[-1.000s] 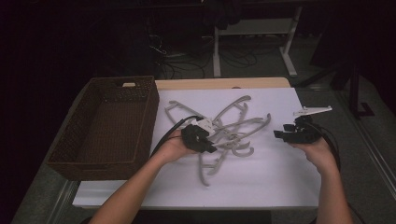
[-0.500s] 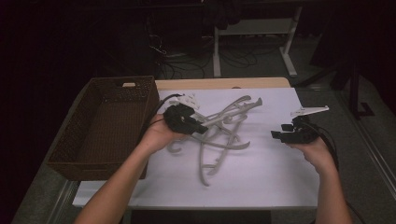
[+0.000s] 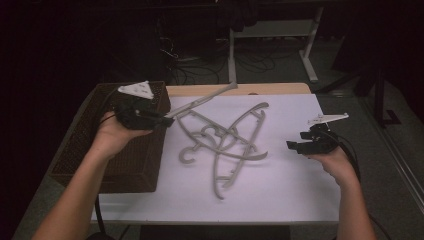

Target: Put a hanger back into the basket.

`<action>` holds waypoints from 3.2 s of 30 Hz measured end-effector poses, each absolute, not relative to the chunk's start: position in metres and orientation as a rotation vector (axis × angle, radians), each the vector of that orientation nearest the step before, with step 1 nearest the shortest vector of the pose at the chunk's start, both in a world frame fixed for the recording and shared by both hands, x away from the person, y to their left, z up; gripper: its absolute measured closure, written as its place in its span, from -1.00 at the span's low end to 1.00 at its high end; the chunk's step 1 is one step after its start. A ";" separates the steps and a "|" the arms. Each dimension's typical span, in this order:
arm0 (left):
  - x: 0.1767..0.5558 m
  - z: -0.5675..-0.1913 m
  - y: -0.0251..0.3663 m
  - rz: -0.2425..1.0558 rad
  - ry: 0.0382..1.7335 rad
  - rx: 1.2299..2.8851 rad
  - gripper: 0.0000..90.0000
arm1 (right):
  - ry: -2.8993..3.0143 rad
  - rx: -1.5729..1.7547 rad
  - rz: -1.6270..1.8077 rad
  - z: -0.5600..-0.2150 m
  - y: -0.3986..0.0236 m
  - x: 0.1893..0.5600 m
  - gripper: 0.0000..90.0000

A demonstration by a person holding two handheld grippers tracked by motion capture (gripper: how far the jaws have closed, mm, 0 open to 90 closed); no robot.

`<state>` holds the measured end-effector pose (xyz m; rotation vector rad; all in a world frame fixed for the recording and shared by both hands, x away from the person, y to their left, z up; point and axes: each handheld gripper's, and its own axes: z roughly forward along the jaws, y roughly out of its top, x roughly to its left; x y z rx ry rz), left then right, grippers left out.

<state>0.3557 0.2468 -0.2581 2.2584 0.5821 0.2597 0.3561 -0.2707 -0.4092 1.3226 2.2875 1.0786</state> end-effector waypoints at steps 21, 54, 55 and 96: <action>0.342 -0.280 0.385 0.379 0.867 2.153 0.84 | 2.287 1.293 1.072 -0.416 -0.259 0.359 -1.00; 0.363 -0.352 0.420 0.239 1.004 2.119 0.60 | 2.334 1.265 1.027 -0.420 -0.248 0.363 -1.00; 0.363 -0.352 0.420 0.248 1.010 2.122 0.49 | 2.333 1.264 1.027 -0.420 -0.247 0.364 -1.00; 0.355 -0.308 0.237 0.100 0.637 2.022 -0.47 | 2.415 1.186 1.092 -0.414 -0.229 0.365 -0.99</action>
